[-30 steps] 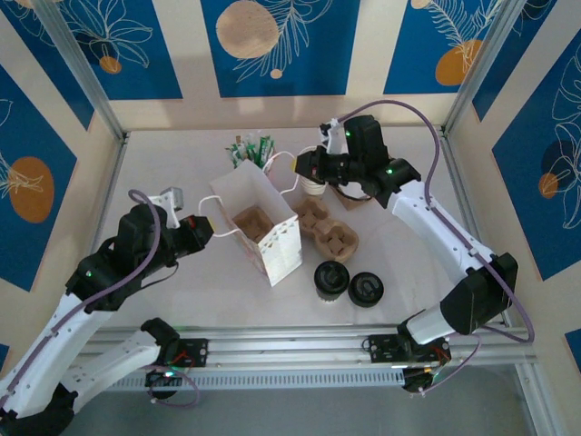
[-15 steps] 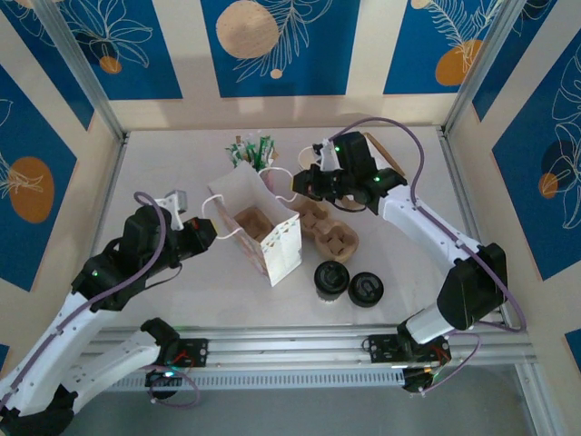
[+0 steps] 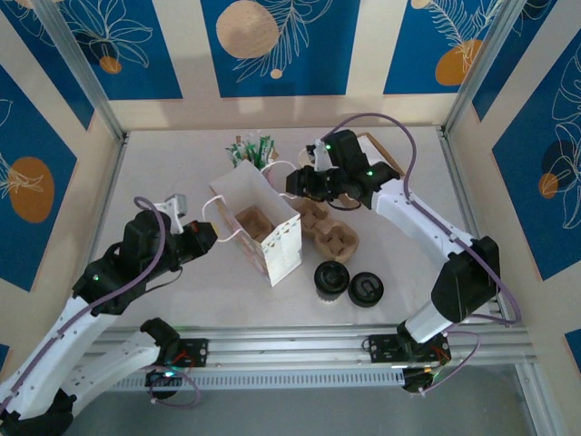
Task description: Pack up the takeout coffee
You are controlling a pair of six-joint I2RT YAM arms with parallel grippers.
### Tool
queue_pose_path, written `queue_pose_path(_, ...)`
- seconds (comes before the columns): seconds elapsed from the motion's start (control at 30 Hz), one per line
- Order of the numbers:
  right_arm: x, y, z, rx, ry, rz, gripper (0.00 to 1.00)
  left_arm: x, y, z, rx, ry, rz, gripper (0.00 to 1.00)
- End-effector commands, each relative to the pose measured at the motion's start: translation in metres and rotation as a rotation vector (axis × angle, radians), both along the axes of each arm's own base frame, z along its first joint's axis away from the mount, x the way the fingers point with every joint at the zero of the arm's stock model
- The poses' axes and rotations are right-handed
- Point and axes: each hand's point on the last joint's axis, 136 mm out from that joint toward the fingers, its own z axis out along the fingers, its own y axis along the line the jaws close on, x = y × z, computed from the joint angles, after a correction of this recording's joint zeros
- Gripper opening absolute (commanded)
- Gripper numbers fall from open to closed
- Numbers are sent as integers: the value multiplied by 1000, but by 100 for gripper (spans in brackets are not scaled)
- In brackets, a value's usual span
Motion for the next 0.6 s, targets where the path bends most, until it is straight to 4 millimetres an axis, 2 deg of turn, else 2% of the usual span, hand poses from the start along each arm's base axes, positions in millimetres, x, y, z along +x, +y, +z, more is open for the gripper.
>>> queue_pose_path(0.0, -10, -12, 36, -3, -59, -8, 51, -5, -4, 7, -13, -21, -34, 0)
queue_pose_path(0.03, -14, -10, 45, 10, -75, -1, 59, -5, -3, 8, -8, -24, -38, 0)
queue_pose_path(0.13, -22, -9, 64, 26, -132, 0, 70, -6, -4, 11, 3, -33, -47, 4)
queue_pose_path(0.3, -29, -12, 78, 5, -176, 13, 83, -4, -8, 20, 6, -55, -72, 24)
queue_pose_path(0.43, -37, -7, 87, 19, -189, 47, 85, -3, -11, 31, 3, -77, -88, 44)
queue_pose_path(0.57, -42, -5, 98, 18, -220, 62, 88, -2, -12, 41, 5, -101, -96, 56)
